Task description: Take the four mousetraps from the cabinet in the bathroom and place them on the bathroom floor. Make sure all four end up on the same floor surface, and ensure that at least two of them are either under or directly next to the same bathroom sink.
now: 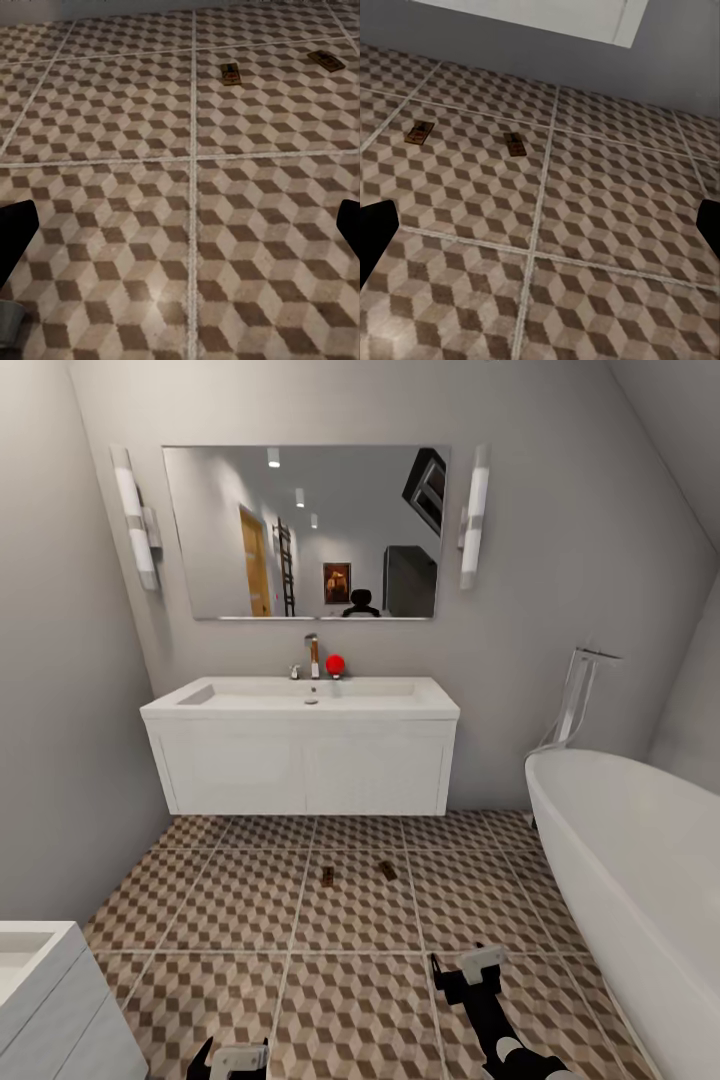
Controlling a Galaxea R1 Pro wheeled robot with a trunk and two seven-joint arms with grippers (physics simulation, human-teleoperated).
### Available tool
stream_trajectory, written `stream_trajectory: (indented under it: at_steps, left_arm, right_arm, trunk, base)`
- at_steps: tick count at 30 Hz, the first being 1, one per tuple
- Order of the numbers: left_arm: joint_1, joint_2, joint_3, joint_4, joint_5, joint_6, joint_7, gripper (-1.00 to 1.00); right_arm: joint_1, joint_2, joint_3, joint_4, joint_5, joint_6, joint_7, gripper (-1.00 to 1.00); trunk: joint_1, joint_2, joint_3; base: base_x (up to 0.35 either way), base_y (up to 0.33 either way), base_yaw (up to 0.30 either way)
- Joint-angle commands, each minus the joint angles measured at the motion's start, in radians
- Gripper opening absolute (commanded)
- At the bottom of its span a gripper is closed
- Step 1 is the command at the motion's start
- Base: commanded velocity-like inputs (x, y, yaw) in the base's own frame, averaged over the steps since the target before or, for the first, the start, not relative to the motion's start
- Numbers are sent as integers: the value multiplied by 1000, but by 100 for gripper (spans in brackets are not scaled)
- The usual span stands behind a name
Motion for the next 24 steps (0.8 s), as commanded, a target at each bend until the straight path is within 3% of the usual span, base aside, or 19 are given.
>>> stream_trajectory:
  at_steps: [1, 24]
  left_arm:
    - [-2, -1, -9, 4, 7, -5, 2, 100]
    - [-2, -1, -8, 4, 7, -5, 2, 100]
  right_arm:
    - [-1, 0, 6, 1, 6, -1, -10, 100]
    - [-1, 1, 7, 1, 6, -1, -10, 100]
  trunk:
    - [-4, 7, 2]
    - [-92, 168, 74]
  base:
    - [0, 0, 0]
    - [0, 0, 0]
